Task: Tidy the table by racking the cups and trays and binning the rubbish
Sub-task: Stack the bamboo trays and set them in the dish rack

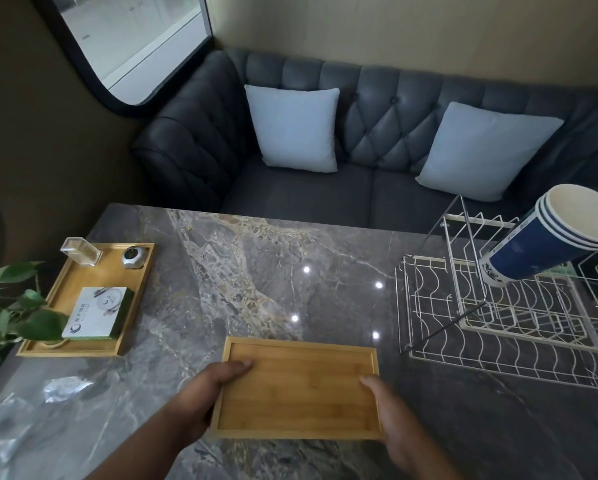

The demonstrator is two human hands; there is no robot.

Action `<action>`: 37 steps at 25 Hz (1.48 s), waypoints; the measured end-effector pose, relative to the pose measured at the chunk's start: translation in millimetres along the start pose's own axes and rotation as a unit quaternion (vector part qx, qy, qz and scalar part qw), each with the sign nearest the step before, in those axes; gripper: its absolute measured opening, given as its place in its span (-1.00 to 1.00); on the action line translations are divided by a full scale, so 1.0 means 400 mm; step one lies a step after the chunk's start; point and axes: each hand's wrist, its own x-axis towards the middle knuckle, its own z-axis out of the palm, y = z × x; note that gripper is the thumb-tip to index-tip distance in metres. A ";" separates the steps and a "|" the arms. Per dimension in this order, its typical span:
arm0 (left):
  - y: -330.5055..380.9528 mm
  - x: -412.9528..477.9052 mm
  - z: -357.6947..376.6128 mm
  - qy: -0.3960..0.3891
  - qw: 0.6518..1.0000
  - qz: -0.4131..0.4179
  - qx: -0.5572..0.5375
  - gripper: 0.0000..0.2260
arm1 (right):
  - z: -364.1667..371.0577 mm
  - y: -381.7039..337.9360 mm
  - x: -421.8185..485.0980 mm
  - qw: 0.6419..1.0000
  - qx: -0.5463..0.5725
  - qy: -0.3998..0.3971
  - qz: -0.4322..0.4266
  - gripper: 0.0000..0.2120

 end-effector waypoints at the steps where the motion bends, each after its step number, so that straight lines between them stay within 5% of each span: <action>1: 0.004 -0.005 -0.002 -0.004 1.000 0.003 -0.005 -0.47 | -0.005 -0.013 0.002 1.000 0.008 -0.023 0.002 -0.62; 7: 0.044 -0.038 -0.049 -0.094 0.995 0.045 0.004 -0.53 | -0.050 -0.096 -0.030 0.977 -0.111 -0.181 -0.037 -0.49; 11: 0.080 -0.070 -0.098 -0.074 0.986 0.077 0.130 -0.31 | -0.070 -0.143 -0.048 0.950 -0.171 -0.226 -0.131 -0.36; 15: 0.109 -0.090 -0.096 -0.086 0.947 0.112 0.289 -0.19 | -0.076 -0.149 -0.055 0.918 -0.280 -0.190 -0.206 -0.13; 22: 0.049 -0.063 -0.084 0.063 0.819 0.235 0.519 -0.13 | -0.075 -0.114 -0.055 0.842 -0.421 -0.081 -0.327 -0.11; 33: -0.004 0.018 -0.086 0.129 0.774 0.250 0.567 -0.06 | -0.080 -0.080 0.002 0.789 -0.503 -0.019 -0.353 -0.08; 37: 0.008 0.023 -0.094 0.100 0.765 0.222 0.596 0.19 | -0.076 -0.091 -0.001 0.775 -0.513 -0.036 -0.367 -0.13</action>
